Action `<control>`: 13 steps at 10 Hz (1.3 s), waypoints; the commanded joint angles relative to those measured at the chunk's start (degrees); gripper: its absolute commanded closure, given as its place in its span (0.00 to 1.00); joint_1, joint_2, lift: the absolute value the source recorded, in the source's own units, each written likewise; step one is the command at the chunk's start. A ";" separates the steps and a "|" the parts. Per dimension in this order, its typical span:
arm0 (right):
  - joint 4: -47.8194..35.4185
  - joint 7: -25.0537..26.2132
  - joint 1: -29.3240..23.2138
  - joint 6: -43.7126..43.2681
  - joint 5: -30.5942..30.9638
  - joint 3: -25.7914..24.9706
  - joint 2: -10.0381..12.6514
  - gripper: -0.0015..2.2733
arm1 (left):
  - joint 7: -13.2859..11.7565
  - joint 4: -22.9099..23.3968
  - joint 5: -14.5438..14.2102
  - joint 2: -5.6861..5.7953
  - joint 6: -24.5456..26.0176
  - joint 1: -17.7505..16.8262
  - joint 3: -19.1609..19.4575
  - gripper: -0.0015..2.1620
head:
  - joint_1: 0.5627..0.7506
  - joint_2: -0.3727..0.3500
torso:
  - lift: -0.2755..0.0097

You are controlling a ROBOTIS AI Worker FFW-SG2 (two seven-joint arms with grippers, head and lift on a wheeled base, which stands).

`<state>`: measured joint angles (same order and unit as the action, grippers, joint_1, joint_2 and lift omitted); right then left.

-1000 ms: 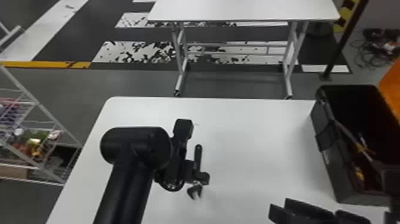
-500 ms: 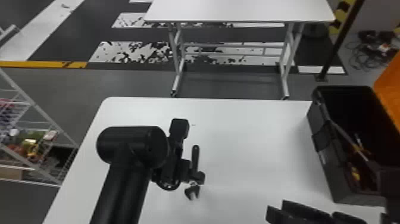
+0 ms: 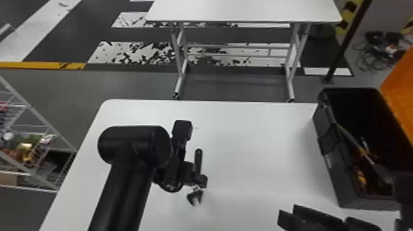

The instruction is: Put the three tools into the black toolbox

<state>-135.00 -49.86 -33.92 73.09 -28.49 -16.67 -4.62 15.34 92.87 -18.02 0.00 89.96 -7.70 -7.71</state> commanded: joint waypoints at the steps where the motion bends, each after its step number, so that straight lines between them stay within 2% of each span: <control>1: 0.00 -0.06 0.00 0.00 -0.07 -0.39 -0.04 0.03 | -0.05 -1.64 0.09 -0.15 0.07 -1.09 -0.12 0.13 | 0.70 0.61 | 0.79; 8: 2.11 -1.03 0.17 -1.05 -0.16 -1.35 -0.04 0.03 | -0.49 -3.13 0.53 -0.15 0.07 -1.71 -0.12 0.13 | 0.70 0.59 | 0.79; 13: 3.07 -0.41 0.88 -0.88 -0.16 -0.82 -0.04 0.03 | -0.58 -2.34 2.99 -0.15 0.07 -2.15 0.76 0.13 | 0.70 0.61 | 0.79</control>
<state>-131.93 -50.27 -33.10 72.06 -28.65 -17.58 -4.64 14.75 90.46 -15.47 0.00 89.96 -9.72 -7.01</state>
